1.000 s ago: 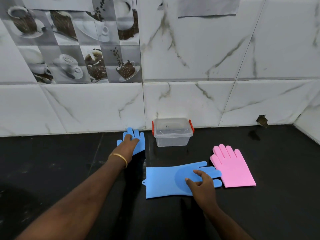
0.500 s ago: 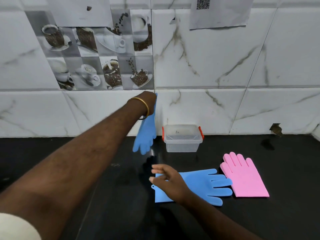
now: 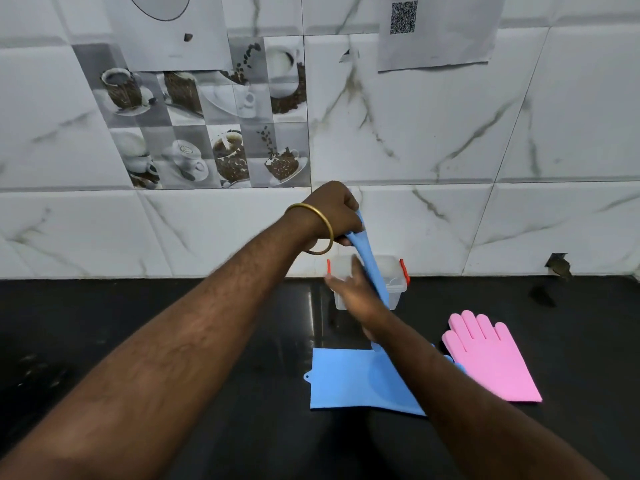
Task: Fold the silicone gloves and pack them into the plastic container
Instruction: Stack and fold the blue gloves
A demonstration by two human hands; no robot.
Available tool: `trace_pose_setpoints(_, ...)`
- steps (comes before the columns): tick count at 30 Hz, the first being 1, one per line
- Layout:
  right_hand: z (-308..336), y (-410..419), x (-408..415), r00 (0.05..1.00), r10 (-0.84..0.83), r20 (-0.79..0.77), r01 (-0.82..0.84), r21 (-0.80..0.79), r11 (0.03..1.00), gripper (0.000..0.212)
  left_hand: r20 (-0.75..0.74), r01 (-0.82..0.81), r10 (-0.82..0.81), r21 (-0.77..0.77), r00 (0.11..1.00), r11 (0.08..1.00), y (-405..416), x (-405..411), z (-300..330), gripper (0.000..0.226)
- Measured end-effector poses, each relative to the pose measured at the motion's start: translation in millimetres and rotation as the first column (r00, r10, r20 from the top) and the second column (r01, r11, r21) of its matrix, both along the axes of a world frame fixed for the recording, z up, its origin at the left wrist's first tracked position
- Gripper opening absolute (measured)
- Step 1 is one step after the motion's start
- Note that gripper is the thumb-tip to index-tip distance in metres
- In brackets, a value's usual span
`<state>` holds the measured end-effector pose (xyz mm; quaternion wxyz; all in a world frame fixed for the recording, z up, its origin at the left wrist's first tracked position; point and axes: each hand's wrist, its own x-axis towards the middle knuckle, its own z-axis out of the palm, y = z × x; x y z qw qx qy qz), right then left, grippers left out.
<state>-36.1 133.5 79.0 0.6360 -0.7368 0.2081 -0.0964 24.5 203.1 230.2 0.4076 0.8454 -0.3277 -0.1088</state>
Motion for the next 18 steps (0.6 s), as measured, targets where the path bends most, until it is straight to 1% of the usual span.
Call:
trace_pose_setpoints(2,-14,-26,-14,0.994,-0.094,-0.048,0.098,0.085,0.992,0.062,-0.099,-0.013,0.005,-0.088,0.995,0.996,3,0,-12,0.022)
trace_pose_setpoints(4,-26,-50,-31,0.982,-0.186,-0.032,0.188,0.104,0.977,0.039,-0.188,-0.045,0.018,-0.141,0.982,0.989,6,-1,-30,0.031)
trace_pose_setpoints(5,-32,-60,-38,0.974,-0.226,-0.008,0.226,0.103,0.969,0.035,-0.227,-0.063,0.026,-0.159,0.974,0.985,7,-1,-40,0.037)
trace_pose_setpoints(7,-44,-79,-52,0.969,-0.245,-0.02,0.245,0.139,0.959,0.044,-0.303,-0.091,0.027,-0.199,0.953,0.976,8,-2,-62,0.044)
trace_pose_setpoints(8,-48,-86,-59,0.972,-0.234,-0.029,0.235,0.196,0.952,0.044,-0.34,-0.103,0.021,-0.225,0.94,0.969,9,-3,-72,0.046)
trace_pose_setpoints(10,-55,-97,-68,0.972,-0.229,0.049,0.193,0.388,0.901,0.04,-0.39,-0.128,0.013,-0.271,0.921,0.954,12,-4,-90,0.047)
trace_pose_setpoints(12,-56,-106,-79,0.964,-0.243,0.113,0.137,0.572,0.809,0.039,-0.429,-0.16,0.008,-0.318,0.903,0.935,18,-4,-105,0.048)
trace_pose_setpoints(14,-59,-112,-91,0.942,-0.295,0.158,0.087,0.736,0.671,0.04,-0.451,-0.175,0.004,-0.34,0.892,0.924,25,-5,-119,0.048)
trace_pose_setpoints(16,-64,-128,-110,0.894,-0.403,0.195,0.068,0.83,0.554,0.041,-0.497,-0.169,-0.027,-0.346,0.867,0.923,18,-16,-137,0.049)
trace_pose_setpoints(18,-71,-133,-122,0.86,-0.48,0.172,0.035,0.919,0.393,0.044,-0.517,-0.167,-0.041,-0.35,0.855,0.922,21,-20,-153,0.048)
